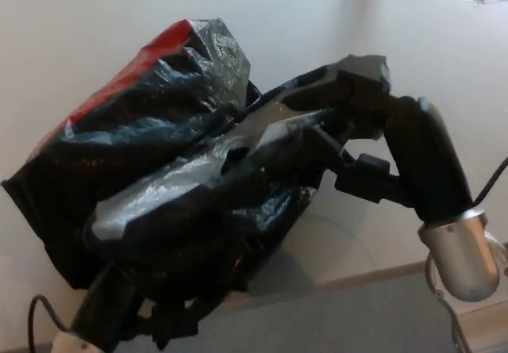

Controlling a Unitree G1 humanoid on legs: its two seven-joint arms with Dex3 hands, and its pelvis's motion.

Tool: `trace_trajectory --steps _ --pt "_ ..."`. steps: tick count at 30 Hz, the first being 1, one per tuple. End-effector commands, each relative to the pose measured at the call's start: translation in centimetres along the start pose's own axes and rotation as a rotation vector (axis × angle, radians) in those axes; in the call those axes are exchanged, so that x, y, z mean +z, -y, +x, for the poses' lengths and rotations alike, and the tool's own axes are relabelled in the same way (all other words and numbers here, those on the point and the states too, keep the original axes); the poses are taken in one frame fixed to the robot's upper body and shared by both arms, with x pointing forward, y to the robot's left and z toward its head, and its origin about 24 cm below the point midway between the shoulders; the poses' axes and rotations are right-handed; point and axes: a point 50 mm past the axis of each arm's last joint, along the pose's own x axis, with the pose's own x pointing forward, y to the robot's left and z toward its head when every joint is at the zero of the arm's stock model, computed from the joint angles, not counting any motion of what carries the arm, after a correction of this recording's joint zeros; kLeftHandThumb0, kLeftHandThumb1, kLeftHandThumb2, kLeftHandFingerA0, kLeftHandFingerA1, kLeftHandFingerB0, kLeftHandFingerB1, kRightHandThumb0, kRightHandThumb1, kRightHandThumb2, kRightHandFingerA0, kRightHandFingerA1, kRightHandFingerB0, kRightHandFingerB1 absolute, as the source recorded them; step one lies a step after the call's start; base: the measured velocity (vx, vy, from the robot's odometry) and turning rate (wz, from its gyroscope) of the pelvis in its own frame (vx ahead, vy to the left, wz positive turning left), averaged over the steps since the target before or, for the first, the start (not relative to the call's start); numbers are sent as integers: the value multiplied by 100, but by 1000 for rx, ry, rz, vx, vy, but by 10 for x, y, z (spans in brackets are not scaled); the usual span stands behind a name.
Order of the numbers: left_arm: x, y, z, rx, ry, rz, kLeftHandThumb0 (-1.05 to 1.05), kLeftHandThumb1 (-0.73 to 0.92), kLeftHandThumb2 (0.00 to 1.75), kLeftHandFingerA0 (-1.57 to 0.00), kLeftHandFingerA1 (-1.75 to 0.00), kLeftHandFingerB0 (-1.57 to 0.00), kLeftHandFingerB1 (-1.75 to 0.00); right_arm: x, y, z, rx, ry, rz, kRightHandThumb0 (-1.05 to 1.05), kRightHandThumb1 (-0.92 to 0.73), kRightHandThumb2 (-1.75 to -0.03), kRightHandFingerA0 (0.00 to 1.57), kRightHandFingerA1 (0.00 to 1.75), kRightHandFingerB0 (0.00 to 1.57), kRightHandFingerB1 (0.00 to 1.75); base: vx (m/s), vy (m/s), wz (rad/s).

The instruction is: A plastic bag is kept infront of the robot in the middle of the desk and the robot uses both its hands to grab it from the top and lifts it up and then releases it.

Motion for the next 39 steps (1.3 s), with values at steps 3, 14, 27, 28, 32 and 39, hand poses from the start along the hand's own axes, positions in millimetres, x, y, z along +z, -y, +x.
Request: trace_trajectory --steps 3,14,27,28,32,39 --pt "125 -21 -11 61 616 101 -28 48 86 -129 -143 -89 -120 81 39 -8 -170 265 279 -43 -78 -63 87 129 72 84 0 0 0" --pt "193 -31 -18 213 921 226 -31 65 59 -101 -175 -71 -160 109 41 -33 -155 320 306 -46 -76 -62 95 132 76 85 0 0 0" --pt "215 -29 -17 163 1020 255 -32 61 56 -100 -175 -69 -166 106 29 -52 -83 280 375 -44 -74 -62 94 129 75 87 -3 -1 0" --pt "216 -29 -17 164 1019 263 -29 62 53 -102 -175 -61 -175 105 28 -54 -87 272 392 -46 -74 -63 93 126 70 73 0 0 0" --pt "216 -29 -16 150 1018 263 -28 62 53 -103 -175 -61 -173 101 26 -58 -80 250 409 -51 -75 -62 91 111 61 59 0 0 0" --pt "220 -30 -17 133 1031 304 -30 63 55 -104 -175 -60 -175 102 17 -73 27 232 298 -78 -56 -58 72 62 41 35 0 0 0"
